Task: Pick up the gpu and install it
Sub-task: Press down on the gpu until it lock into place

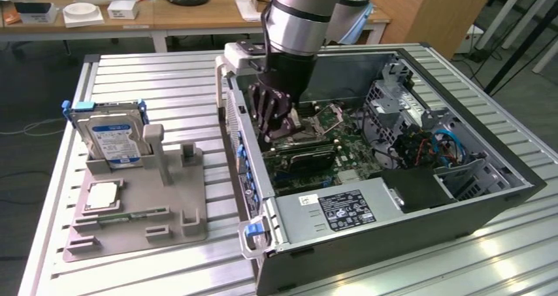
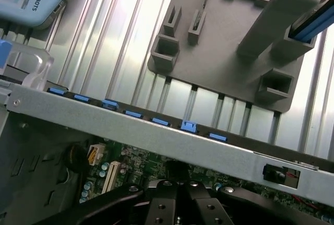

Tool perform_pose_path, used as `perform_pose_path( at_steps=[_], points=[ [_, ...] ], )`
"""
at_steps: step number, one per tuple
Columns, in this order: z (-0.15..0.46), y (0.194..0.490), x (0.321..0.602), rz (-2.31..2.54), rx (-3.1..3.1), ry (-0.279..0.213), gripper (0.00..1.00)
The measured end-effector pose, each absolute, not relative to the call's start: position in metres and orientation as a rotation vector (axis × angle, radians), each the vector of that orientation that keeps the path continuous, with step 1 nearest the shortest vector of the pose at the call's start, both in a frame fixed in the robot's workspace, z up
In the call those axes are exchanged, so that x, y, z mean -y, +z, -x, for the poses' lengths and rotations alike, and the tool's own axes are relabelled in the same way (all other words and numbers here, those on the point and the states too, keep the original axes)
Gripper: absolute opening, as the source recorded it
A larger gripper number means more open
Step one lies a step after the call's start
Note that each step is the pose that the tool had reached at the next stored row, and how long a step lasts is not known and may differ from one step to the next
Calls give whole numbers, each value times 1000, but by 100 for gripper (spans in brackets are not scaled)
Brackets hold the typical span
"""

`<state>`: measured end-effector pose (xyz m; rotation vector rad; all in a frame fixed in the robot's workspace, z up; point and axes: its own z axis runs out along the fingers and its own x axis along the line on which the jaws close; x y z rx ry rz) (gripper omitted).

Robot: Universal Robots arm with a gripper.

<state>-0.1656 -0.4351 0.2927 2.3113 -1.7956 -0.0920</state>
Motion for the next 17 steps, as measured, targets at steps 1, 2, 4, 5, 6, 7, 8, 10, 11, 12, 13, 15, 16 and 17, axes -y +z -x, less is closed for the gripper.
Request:
perform_pose_path(
  at_steps=[1, 2, 4, 5, 6, 7, 8, 10, 11, 12, 13, 15, 16, 17],
  points=[
    [166, 293, 435, -2311, 1796, -92, 11],
    [167, 293, 435, -2311, 1797, -92, 11],
    [167, 292, 434, -2311, 1798, -90, 11],
    [168, 292, 434, -2312, 1799, -88, 11],
    [168, 292, 434, -2313, 1800, -85, 11],
    [168, 291, 434, -2314, 1802, -81, 11],
    [167, 290, 434, -2318, 1805, -75, 11],
    [166, 289, 434, -2322, 1806, -68, 11],
    [164, 289, 434, -2323, 1806, -66, 11],
    [164, 289, 434, -2323, 1806, -66, 11],
    [163, 289, 434, -2323, 1806, -66, 11],
    [162, 289, 434, -2321, 1804, -70, 11],
    [162, 290, 434, -2320, 1803, -73, 11],
    [162, 291, 434, -2318, 1802, -76, 11]
  ],
)
